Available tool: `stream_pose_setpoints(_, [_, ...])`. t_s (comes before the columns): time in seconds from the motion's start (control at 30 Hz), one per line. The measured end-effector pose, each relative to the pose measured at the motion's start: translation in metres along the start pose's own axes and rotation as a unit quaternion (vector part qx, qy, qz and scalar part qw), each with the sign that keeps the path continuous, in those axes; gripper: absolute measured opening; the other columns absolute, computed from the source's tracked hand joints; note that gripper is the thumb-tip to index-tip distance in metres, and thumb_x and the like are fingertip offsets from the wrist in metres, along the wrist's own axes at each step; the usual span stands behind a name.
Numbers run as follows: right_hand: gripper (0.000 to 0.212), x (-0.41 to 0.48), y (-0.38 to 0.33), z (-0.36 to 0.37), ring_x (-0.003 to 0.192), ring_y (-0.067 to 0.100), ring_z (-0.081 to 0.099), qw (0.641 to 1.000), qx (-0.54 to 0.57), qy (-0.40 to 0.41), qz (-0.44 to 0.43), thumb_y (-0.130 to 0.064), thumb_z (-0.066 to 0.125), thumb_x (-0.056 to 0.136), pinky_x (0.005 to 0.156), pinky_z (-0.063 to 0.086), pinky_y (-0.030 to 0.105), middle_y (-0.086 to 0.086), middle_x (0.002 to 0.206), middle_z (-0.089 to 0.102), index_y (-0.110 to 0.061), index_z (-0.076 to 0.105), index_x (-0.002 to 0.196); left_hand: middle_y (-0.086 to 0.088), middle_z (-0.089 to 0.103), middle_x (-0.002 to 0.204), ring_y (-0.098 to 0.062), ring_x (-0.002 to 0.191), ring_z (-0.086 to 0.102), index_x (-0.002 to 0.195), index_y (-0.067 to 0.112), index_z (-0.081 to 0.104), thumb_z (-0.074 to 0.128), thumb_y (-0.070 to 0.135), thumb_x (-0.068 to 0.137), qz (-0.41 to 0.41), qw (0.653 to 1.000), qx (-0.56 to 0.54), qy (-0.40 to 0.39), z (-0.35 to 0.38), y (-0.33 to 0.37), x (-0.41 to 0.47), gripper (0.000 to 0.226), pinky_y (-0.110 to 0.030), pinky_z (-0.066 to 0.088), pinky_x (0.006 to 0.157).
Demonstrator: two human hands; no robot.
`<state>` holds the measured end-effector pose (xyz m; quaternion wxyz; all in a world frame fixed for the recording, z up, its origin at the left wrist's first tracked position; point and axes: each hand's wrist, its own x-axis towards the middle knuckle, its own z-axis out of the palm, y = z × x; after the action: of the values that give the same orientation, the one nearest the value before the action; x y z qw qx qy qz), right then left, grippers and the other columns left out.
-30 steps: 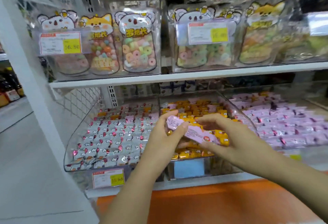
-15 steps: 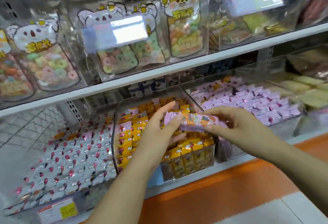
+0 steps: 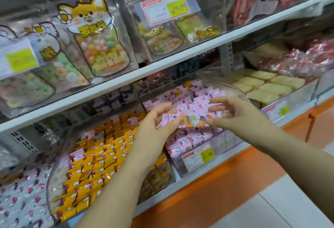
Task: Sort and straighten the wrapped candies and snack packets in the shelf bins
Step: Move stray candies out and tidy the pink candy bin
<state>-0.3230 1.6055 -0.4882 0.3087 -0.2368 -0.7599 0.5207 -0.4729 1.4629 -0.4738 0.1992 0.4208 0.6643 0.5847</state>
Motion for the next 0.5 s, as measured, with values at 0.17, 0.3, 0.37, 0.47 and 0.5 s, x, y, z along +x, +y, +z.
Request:
stream_pose_setpoints(0.17, [0.039,0.005,0.004,-0.017,0.098,-0.006,0.052,0.996,0.059,0.06,-0.009,-0.017,0.077,0.074,0.076,0.043,0.012,-0.014,0.103,0.058,-0.032,0.059,0.104,0.023,0.057,0.107,0.016,0.089,0.056,0.113,0.041,0.053,0.068,0.026,0.085,0.017,0.982,0.17,-0.078,0.015,0.008,0.005,0.035,0.0,0.042,0.072])
stream_pose_setpoints(0.3, [0.038,0.007,-0.004,-0.018,0.095,-0.011,0.052,0.995,0.047,0.068,-0.061,-0.011,0.075,0.076,0.072,0.044,0.003,-0.023,0.103,0.056,-0.033,0.057,0.101,0.021,0.052,0.093,0.013,0.074,0.055,0.118,0.039,0.05,0.07,0.026,0.083,0.027,0.959,0.247,-0.138,0.03,0.016,0.015,0.042,-0.003,0.043,0.066])
stream_pose_setpoints(0.37, [0.036,0.01,-0.007,-0.017,0.09,-0.011,0.054,0.993,0.041,0.074,-0.083,-0.006,0.074,0.077,0.073,0.044,0.001,-0.023,0.101,0.058,-0.033,0.058,0.095,0.017,0.05,0.091,0.012,0.066,0.052,0.12,0.041,0.047,0.07,0.028,0.083,0.02,0.96,0.24,-0.143,0.037,0.019,0.024,0.045,-0.006,0.044,0.06])
stream_pose_setpoints(0.47, [0.035,0.016,-0.006,-0.024,0.089,-0.001,0.058,0.991,0.037,0.094,-0.091,-0.003,0.07,0.079,0.08,0.049,0.013,-0.015,0.099,0.062,-0.033,0.059,0.091,0.02,0.054,0.098,0.009,0.082,0.056,0.117,0.04,0.049,0.067,0.032,0.085,0.039,0.954,0.263,-0.14,0.045,0.022,0.036,0.038,-0.01,0.043,0.067])
stream_pose_setpoints(0.5, [0.032,0.018,-0.003,-0.028,0.09,0.003,0.059,0.99,0.023,0.105,-0.088,-0.004,0.069,0.08,0.084,0.049,0.017,-0.013,0.098,0.063,-0.032,0.059,0.092,0.021,0.057,0.102,0.007,0.09,0.056,0.115,0.038,0.051,0.066,0.032,0.085,0.048,0.954,0.267,-0.127,0.046,0.024,0.041,0.034,-0.013,0.043,0.073])
